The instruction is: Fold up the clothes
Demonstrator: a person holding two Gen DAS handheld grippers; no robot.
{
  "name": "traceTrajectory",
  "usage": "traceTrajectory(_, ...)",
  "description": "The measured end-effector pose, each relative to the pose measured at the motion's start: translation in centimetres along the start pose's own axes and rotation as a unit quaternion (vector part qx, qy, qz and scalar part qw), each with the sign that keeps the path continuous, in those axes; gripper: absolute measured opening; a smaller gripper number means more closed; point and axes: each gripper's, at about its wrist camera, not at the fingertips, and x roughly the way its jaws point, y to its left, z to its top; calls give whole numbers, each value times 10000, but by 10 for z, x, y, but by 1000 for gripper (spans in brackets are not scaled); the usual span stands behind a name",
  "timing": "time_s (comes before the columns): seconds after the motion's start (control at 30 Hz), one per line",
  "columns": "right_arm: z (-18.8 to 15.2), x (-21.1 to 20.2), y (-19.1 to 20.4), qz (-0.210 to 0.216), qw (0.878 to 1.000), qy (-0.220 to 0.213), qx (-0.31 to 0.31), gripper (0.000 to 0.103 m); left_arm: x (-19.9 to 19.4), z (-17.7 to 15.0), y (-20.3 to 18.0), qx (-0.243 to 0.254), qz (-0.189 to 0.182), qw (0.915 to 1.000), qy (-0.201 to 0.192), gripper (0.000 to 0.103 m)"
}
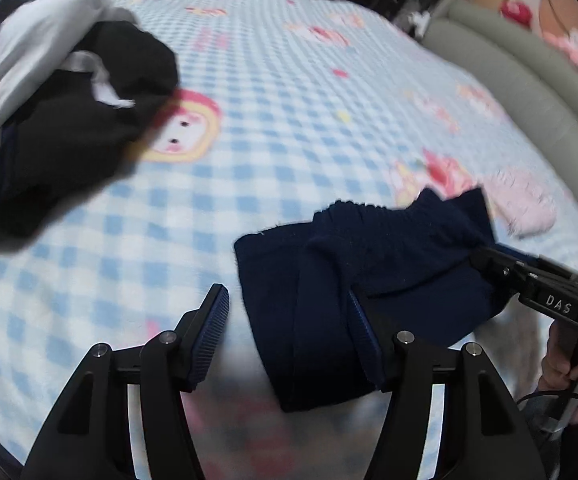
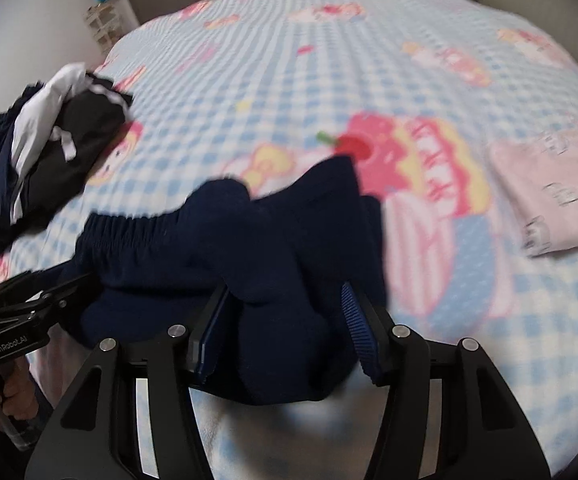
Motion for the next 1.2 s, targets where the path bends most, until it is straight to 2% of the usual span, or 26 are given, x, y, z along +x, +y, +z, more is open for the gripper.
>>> traceTrajectory(0.07,-1,-14,-4,-89,9998,-153,98,56,1,1,4,-43,47,10000,18,62)
traceTrajectory(0.17,-9,-34,-13,-53,9990,-329,306,57,5,-2,4,-148,-90,9998,72,59)
traceTrajectory(0.27,-21,-36,-27,398,9963,-194,739,57,9,-5,4,-254,-227,9993,126,59)
traceTrajectory(0.33,-26,-25,-31,520,9943,2,928,57,12,-8,3,-324,-318,9988,161,59)
traceTrajectory(0.5,-29,-21,-27,569,9948,-34,842,68,19,-13,3,-499,-546,9969,251,60)
traceTrajectory(0.53,-28,-22,-25,579,9951,-55,798,68,21,-14,3,-534,-592,9965,269,54)
traceTrajectory(0.57,-28,-24,-24,590,9954,-77,754,65,22,-15,3,-569,-637,9959,287,40)
traceTrajectory(0.63,-28,-26,-20,610,9958,-120,666,53,25,-17,3,-639,-728,9948,322,31)
traceTrajectory(0.67,-27,-27,-19,621,9960,-142,622,42,26,-18,3,-671,-772,9942,338,25)
traceTrajectory(0.73,-27,-30,-15,641,9963,-185,534,32,17,-15,-5,-495,-769,9956,206,21)
traceTrajectory(0.8,-26,-33,-12,662,9966,-228,446,24,8,-12,-11,-336,-735,9966,142,20)
traceTrajectory(0.97,-36,-58,-9,870,9944,-299,512,21,-2,-23,-12,-241,-581,9968,484,21)
traceTrajectory(1.0,-40,-58,-7,767,9958,-211,462,21,-2,-28,-9,-202,-392,9977,515,21)
traceTrajectory(1.07,-47,-55,-4,529,9979,-49,370,22,-2,-34,-3,-175,-146,9981,568,30)
traceTrajectory(1.17,-55,-56,-6,338,9986,40,398,33,-9,-34,8,-527,-619,9959,396,33)
traceTrajectory(1.2,-55,-59,-9,337,9984,13,458,34,-10,-33,7,-496,-718,9957,320,35)
